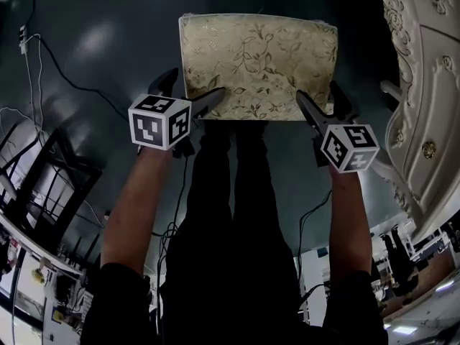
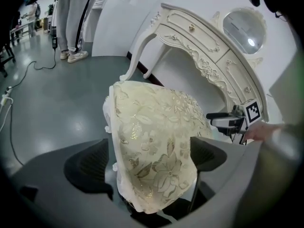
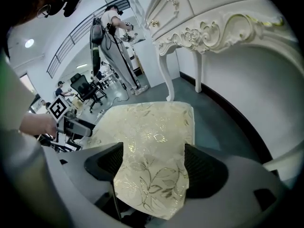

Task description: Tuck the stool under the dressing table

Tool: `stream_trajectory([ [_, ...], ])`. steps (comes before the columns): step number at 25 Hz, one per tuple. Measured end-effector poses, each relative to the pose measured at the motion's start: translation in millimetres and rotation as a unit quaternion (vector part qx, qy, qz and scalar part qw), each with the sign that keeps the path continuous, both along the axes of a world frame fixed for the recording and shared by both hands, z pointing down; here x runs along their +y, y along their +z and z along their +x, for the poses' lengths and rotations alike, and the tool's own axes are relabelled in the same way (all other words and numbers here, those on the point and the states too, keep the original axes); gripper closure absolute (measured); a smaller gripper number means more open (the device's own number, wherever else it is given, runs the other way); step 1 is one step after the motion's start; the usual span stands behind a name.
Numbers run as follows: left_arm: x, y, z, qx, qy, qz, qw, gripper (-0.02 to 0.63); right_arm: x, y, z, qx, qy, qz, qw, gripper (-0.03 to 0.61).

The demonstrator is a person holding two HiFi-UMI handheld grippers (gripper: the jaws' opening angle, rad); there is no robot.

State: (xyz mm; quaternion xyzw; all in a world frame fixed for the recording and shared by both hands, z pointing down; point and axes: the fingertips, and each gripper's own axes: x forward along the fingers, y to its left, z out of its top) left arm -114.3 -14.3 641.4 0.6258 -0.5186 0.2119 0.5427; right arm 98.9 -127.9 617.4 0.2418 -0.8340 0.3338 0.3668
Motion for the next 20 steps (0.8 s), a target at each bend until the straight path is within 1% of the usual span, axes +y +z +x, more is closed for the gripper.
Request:
stream_trajectory([
  [3,-1,8,1,0.005,-0.006,-0.009,0.9999,0.086,-4,11,10,0.012,0.005,-0.009,1.000,0.183],
  [6,-1,15,1,0.009,-0.014,-0.020,0.9997,0.087,1,26,17,0.018,0.000,-0.036,0.999,0.154],
  [9,-1,19,4,0.012,-0.014,-0.025,0.9995,0.086,5,38,19,0.011,0.001,-0.066,0.998,0.134],
  [12,-3,21,6,0.024,-0.017,-0.027,0.9992,0.086,3,42,19,0.005,0.000,-0.078,0.997,0.117],
  [14,-4,22,7,0.032,-0.018,-0.028,0.9989,0.086,3,46,17,-0.006,-0.001,-0.099,0.995,0.107],
  [18,-4,25,8,0.047,-0.015,-0.024,0.9985,0.083,6,56,15,-0.043,0.002,-0.168,0.985,0.100],
  [20,-4,27,9,0.058,-0.013,-0.026,0.9979,0.080,6,58,12,-0.052,-0.011,-0.182,0.982,0.095],
])
